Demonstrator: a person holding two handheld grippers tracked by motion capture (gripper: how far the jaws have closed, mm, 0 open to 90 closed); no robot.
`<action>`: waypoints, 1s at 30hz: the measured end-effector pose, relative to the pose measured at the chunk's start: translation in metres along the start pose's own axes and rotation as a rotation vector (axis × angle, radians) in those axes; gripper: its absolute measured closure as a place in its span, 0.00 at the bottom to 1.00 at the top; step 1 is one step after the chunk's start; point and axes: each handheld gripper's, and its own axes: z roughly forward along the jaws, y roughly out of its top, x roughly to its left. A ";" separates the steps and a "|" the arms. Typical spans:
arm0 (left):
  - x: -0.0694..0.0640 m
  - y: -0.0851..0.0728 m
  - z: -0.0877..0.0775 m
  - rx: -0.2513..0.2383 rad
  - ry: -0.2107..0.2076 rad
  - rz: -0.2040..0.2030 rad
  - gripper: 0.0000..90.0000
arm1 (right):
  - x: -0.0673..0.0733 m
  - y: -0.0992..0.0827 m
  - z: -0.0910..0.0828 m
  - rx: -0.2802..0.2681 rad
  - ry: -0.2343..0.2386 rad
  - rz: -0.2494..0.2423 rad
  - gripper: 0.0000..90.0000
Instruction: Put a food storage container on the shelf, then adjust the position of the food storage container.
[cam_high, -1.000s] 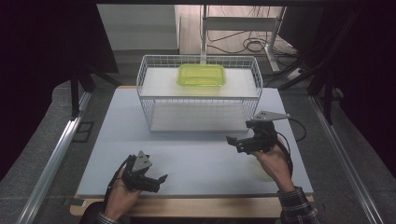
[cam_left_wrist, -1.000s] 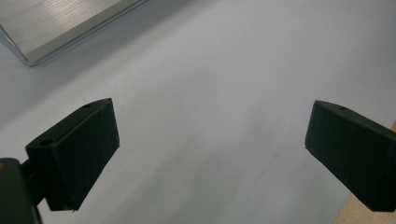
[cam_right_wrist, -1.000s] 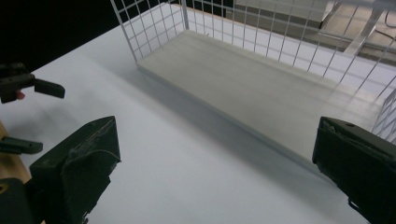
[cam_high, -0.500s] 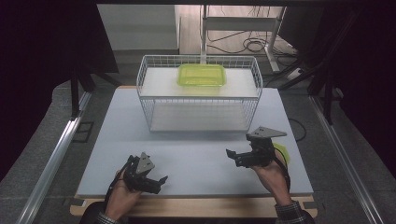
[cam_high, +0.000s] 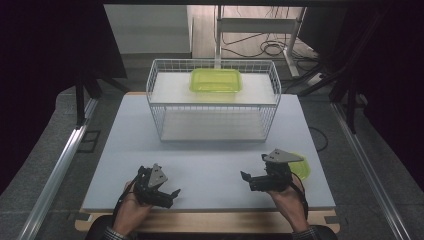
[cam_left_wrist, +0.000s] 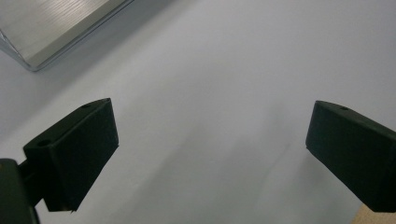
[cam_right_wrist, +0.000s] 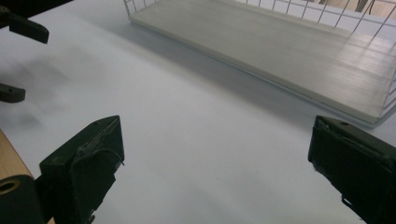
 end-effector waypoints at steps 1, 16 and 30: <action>0.000 0.000 0.000 0.000 0.000 0.002 0.02 | 0.001 -0.002 0.002 0.007 0.002 0.000 0.04; -0.001 0.000 0.002 0.015 -0.004 0.017 0.02 | -0.009 -0.012 0.009 0.096 -0.016 0.089 0.00; 0.000 -0.001 0.003 0.023 -0.002 0.015 0.02 | -0.045 -0.012 -0.022 0.079 -0.111 0.176 0.43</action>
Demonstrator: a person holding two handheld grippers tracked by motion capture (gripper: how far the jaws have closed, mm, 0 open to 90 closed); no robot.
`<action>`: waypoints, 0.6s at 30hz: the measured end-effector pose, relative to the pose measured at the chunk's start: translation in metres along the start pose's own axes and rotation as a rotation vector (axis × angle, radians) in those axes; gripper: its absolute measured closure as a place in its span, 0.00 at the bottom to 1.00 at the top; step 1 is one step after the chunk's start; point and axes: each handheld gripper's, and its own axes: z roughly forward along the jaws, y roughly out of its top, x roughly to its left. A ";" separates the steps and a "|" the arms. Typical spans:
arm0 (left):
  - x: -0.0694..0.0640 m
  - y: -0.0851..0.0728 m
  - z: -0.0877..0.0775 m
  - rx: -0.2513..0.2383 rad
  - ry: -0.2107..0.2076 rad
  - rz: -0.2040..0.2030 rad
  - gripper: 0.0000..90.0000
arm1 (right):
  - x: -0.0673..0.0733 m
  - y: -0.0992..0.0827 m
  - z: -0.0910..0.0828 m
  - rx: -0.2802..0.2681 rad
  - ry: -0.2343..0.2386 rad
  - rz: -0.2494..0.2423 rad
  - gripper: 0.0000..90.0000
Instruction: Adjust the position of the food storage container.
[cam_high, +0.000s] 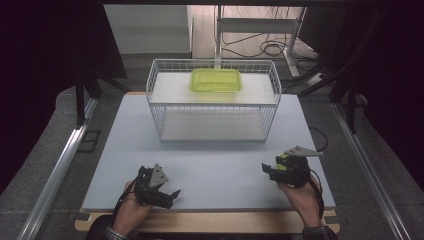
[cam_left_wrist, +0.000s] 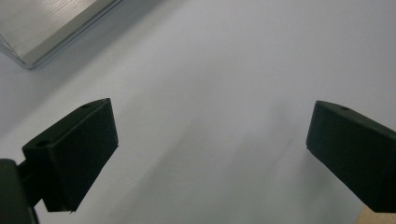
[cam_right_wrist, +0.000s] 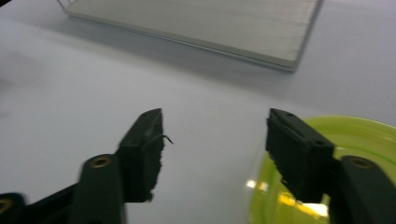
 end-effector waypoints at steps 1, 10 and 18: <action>0.000 0.000 0.000 0.001 0.000 0.001 0.02 | -0.003 0.000 -0.002 0.001 -0.006 0.005 0.48; -0.001 0.000 0.002 0.014 -0.003 0.005 0.02 | -0.029 -0.003 -0.015 0.016 -0.025 0.041 0.87; -0.001 0.000 0.002 0.018 -0.001 0.009 0.02 | -0.058 -0.005 -0.037 -0.030 -0.132 0.092 0.99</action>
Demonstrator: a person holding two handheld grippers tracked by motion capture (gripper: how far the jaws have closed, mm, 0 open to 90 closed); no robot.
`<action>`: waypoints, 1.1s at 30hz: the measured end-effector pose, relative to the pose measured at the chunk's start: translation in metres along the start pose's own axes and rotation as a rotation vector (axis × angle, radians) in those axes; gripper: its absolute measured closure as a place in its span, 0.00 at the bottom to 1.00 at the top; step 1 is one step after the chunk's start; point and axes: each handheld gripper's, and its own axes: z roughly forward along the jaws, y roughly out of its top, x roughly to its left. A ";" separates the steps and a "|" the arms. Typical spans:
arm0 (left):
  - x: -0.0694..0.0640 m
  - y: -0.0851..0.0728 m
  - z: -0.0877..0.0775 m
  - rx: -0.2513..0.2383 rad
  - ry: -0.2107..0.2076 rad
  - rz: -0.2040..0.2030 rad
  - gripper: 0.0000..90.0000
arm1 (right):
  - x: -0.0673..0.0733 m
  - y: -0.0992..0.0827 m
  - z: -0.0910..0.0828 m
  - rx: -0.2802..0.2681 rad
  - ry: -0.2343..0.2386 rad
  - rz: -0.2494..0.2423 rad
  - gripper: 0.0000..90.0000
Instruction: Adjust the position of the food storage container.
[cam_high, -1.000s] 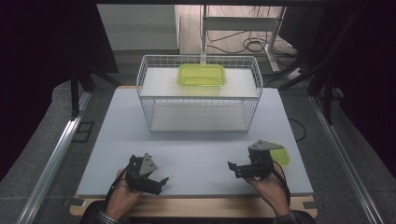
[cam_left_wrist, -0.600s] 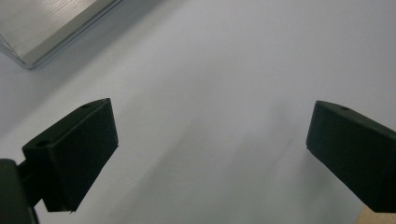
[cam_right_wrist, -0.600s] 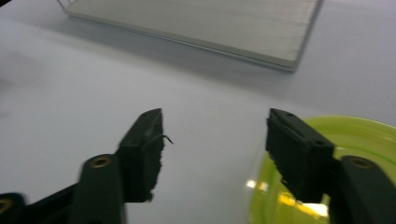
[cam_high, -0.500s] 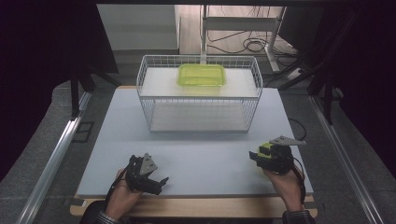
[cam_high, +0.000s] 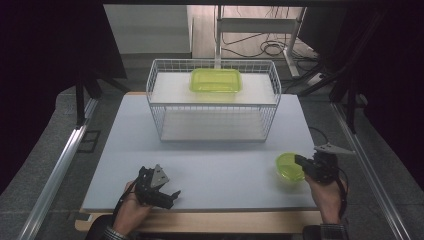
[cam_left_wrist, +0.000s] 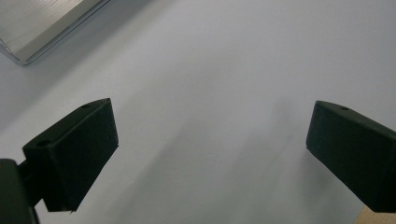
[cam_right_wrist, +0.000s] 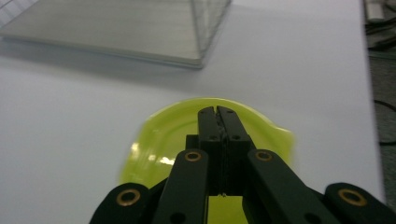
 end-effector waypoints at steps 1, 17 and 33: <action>0.000 0.000 0.000 0.003 -0.002 0.001 0.02 | -0.005 0.000 -0.002 -0.006 -0.013 0.009 0.99; -0.001 0.000 0.003 0.028 -0.008 0.002 0.02 | -0.051 -0.021 0.004 0.051 -0.090 0.113 0.99; -0.001 0.000 0.004 0.030 -0.014 -0.015 0.02 | -0.041 -0.023 0.015 0.089 -0.069 0.120 0.99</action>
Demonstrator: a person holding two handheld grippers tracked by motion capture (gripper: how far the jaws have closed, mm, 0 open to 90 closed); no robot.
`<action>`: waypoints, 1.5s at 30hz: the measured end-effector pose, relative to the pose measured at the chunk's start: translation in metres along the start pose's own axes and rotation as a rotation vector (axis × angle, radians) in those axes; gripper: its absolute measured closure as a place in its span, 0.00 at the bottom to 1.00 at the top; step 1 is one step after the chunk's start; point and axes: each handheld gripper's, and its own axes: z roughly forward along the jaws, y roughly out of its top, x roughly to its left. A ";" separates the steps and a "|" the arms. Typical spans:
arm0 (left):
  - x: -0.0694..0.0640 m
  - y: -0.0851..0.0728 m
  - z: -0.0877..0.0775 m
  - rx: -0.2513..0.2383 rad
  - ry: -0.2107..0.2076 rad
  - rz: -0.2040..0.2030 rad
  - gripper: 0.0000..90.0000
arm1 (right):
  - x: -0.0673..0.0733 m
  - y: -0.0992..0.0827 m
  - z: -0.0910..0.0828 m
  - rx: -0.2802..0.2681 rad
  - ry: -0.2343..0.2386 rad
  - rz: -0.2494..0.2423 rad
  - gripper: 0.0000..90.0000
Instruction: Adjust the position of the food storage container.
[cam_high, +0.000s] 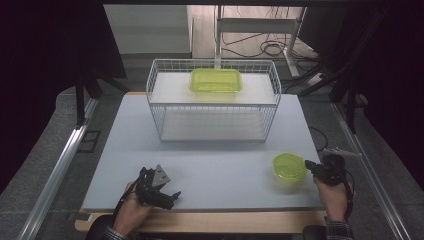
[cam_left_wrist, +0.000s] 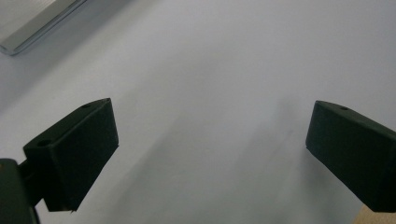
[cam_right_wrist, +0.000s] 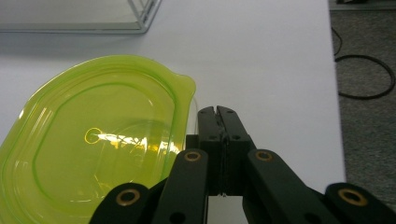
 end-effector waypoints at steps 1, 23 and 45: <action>0.000 0.000 0.000 0.001 0.002 0.002 0.02 | 0.001 0.000 0.000 0.002 0.003 0.002 0.99; -0.002 0.000 0.003 0.026 -0.013 0.010 0.03 | 0.050 0.001 0.015 0.043 0.138 -0.032 0.98; -0.002 0.000 0.004 0.041 -0.029 0.000 0.04 | 0.051 -0.026 0.016 0.140 0.199 -0.003 0.98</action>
